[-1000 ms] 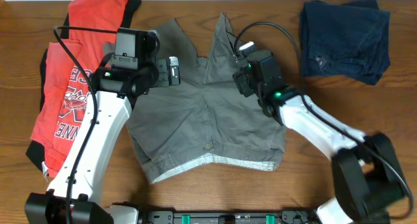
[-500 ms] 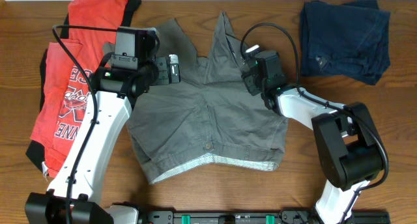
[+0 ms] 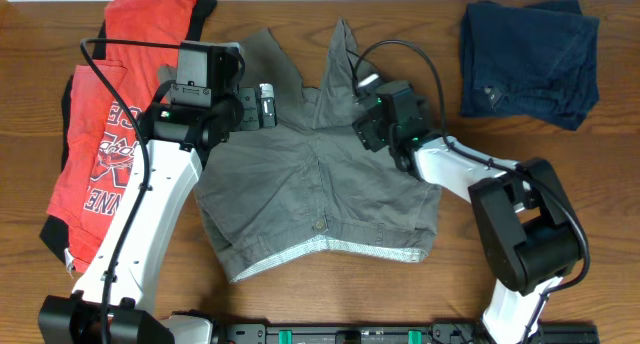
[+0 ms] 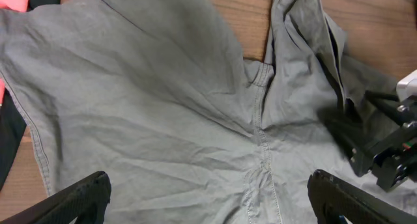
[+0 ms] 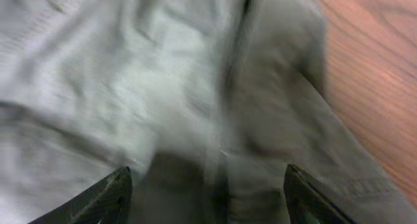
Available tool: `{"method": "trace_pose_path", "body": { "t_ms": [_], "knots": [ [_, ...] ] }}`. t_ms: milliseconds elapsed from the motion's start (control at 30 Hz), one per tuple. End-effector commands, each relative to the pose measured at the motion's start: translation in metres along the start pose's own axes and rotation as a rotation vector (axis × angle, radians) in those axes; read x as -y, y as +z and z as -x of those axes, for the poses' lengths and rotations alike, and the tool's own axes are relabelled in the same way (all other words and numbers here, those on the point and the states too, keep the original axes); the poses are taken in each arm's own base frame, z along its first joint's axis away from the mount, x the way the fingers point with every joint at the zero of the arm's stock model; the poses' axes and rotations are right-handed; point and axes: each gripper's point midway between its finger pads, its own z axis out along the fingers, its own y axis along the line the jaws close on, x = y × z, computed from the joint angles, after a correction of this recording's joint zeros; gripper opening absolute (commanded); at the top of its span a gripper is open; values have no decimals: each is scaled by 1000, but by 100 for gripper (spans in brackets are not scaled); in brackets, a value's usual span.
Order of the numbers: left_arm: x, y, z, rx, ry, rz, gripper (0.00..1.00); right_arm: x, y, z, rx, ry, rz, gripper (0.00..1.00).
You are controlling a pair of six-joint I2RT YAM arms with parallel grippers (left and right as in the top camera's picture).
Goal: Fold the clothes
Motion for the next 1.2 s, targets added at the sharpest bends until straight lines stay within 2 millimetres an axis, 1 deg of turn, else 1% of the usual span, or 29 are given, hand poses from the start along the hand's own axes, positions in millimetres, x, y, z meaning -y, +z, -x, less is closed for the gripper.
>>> {"method": "trace_pose_path", "body": {
  "t_ms": [0, 100, 233, 333, 400, 467, 500, 533, 600, 633, 667, 733, 900, 967, 1033, 1100, 1167],
  "knots": [
    [-6, 8, -6, -21, 4, 20, 98, -15, -4, 17, 32, -28, 29, 73],
    [-7, 13, -8, -36, 3, 23, 98, -8, 2, 6, -3, -30, -25, 73],
    [-10, 25, -15, -71, -1, 31, 98, 16, 12, -14, -65, -26, -143, 71],
    [-12, 35, -20, -100, -4, 37, 98, 34, 15, -26, -101, -17, -217, 68],
    [-13, 39, -23, -114, -5, 40, 98, 47, 14, -30, -110, -5, -255, 60],
    [-14, 42, -25, -121, -6, 42, 98, 60, 13, -29, -103, 10, -293, 53],
    [-14, 43, -25, -123, -6, 43, 98, 68, 12, -27, -94, 19, -322, 46],
    [-14, 44, -25, -124, -6, 43, 98, 76, 10, -25, -83, 28, -347, 38],
    [-14, 45, -25, -123, -6, 43, 98, 89, 7, -17, -56, 43, -394, 12],
    [-14, 45, -25, -122, -6, 43, 98, 94, 6, -13, -46, 49, -408, 3],
    [-14, 45, -24, -120, -6, 42, 98, 97, 6, -8, -36, 54, -413, 1],
    [-14, 45, -23, -115, -5, 41, 98, 104, 3, 5, -9, 65, -424, 1],
    [-13, 46, -20, -104, -4, 39, 98, 122, -4, 46, 82, 93, -453, 1],
    [-13, 46, -20, -104, -4, 39, 98, 132, -9, 62, 134, 115, -470, 1],
    [-13, 46, -20, -104, -4, 39, 98, 147, -15, 74, 195, 162, -495, 1],
    [-13, 46, -20, -104, -4, 38, 98, 163, -19, 80, 249, 208, -511, 1],
    [-13, 46, -20, -104, -4, 38, 98, 181, -21, 80, 284, 253, -515, 1]
  ]
}}
